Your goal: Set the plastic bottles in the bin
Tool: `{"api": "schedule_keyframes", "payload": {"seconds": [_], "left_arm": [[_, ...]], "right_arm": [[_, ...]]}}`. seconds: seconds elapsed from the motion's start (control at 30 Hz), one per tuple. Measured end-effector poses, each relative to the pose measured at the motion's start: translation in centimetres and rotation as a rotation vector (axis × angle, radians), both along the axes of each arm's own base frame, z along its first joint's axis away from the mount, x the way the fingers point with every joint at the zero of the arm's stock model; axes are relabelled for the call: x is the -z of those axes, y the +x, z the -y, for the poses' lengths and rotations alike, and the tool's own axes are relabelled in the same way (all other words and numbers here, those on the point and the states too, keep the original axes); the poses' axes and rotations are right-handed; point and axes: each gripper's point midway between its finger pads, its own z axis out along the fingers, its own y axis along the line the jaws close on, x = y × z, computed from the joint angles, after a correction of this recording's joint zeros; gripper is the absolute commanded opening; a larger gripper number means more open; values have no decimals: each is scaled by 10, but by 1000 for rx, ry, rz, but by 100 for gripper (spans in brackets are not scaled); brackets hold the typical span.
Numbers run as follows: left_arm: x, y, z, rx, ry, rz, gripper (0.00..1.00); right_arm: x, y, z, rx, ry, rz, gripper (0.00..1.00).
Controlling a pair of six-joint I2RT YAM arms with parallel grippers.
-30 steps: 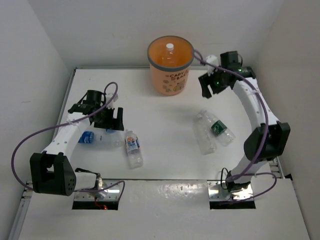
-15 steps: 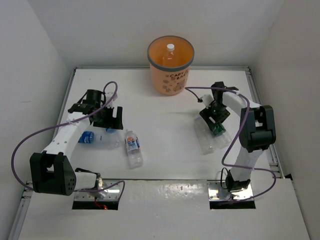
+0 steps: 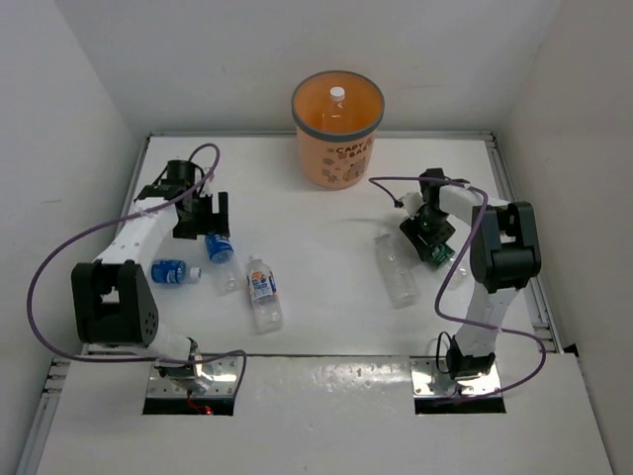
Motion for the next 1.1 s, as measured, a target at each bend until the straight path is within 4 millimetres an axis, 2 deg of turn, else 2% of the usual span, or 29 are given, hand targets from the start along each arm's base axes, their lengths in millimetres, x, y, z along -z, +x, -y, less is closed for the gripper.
{"api": "schedule_keyframes", "payload": {"seconds": [0.03, 0.13, 0.2, 0.23, 0.3, 0.37, 0.4, 0.43, 0.5, 0.53, 0.57, 0.6, 0.63, 0.7, 0.73, 0.8, 0.83, 0.93, 1.03, 1.1], "left_arm": [[9, 4, -3, -20, 10, -27, 94], [34, 7, -8, -56, 23, -103, 94], [50, 7, -11, -73, 23, -156, 89], [57, 6, -12, -80, 20, -180, 87], [68, 6, -12, -91, 7, -214, 83], [76, 7, -11, -94, -3, -238, 78], [79, 8, -11, -92, -9, -248, 74], [82, 9, -9, -88, -18, -255, 62], [83, 13, -6, -76, -36, -265, 50], [82, 16, -5, -69, -47, -262, 40], [81, 19, -3, -60, -57, -262, 35], [82, 21, -1, -53, -70, -261, 31], [82, 24, 2, -40, -82, -260, 18], [82, 27, 6, -22, -106, -259, 11], [81, 28, 8, -12, -127, -255, 7], [78, 31, 14, 8, -172, -241, 4], [76, 33, 17, 20, -198, -232, 4], [55, 43, 27, 55, -282, -165, 0], [5, 65, 31, 100, -313, -5, 0], [-51, 85, 36, 153, -330, 177, 0]], "right_arm": [[-1, 1, 1, 4, 1, 2, 5], [-14, 1, -1, 24, 38, 12, 0], [-40, 6, -7, 42, 84, 59, 0], [-63, 13, -10, 53, 111, 102, 0], [-122, 40, -21, 62, 179, 251, 0], [-195, 73, -35, 65, 268, 450, 0], [-232, 86, -41, 62, 313, 555, 0], [-274, 96, -48, 57, 366, 671, 0], [-344, 102, -61, 59, 469, 850, 0], [-373, 103, -66, 60, 522, 926, 0], [-405, 105, -73, 56, 581, 1013, 0], [-425, 106, -77, 61, 627, 1061, 0], [-445, 109, -83, 63, 678, 1112, 0], [-472, 126, -95, 67, 769, 1187, 1], [-482, 136, -100, 66, 806, 1221, 2], [-483, 163, -113, 79, 872, 1246, 2], [-478, 176, -118, 89, 893, 1244, 2], [-437, 219, -139, 130, 944, 1192, 4], [-393, 253, -155, 161, 954, 1150, 6], [-371, 268, -165, 167, 955, 1142, 7]]}}
